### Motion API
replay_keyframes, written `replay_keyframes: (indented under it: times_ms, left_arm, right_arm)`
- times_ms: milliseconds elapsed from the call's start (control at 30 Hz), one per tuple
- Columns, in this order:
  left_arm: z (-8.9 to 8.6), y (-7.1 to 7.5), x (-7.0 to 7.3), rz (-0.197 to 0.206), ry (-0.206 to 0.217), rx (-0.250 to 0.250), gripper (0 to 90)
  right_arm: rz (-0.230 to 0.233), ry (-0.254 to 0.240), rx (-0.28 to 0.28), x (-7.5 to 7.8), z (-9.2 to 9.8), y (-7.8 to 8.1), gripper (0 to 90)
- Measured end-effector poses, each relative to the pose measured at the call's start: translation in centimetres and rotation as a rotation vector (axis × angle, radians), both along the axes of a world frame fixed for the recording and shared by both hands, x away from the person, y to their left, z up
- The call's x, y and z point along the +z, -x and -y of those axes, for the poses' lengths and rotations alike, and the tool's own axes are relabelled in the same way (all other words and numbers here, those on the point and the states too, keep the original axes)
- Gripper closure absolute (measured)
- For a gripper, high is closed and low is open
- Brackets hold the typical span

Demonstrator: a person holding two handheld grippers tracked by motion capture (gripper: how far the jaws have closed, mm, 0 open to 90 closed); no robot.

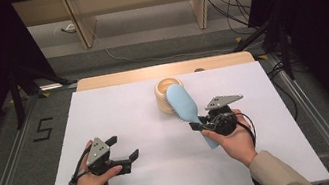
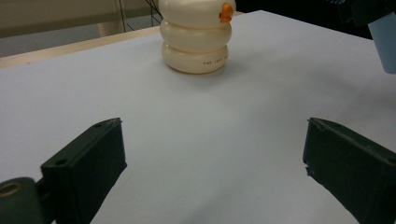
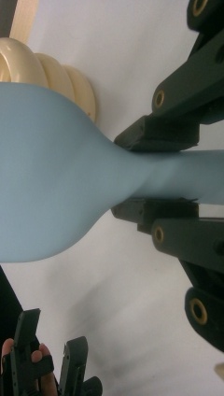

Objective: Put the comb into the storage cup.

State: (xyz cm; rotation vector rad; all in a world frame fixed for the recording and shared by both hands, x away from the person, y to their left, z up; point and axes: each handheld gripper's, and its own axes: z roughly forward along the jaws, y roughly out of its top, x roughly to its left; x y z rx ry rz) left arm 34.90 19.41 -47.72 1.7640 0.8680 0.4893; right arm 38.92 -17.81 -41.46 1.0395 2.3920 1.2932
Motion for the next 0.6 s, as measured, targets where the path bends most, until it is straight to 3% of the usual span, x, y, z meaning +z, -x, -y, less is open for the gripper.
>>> replay_keyframes:
  times_ms: [600]
  left_arm:
    - [0.14, 0.03, 0.01, -0.005, 0.006, -0.005, 5.3]
  right_arm:
    - [-0.006, -0.017, -0.001, 0.04, -0.38, -0.2, 70.2]
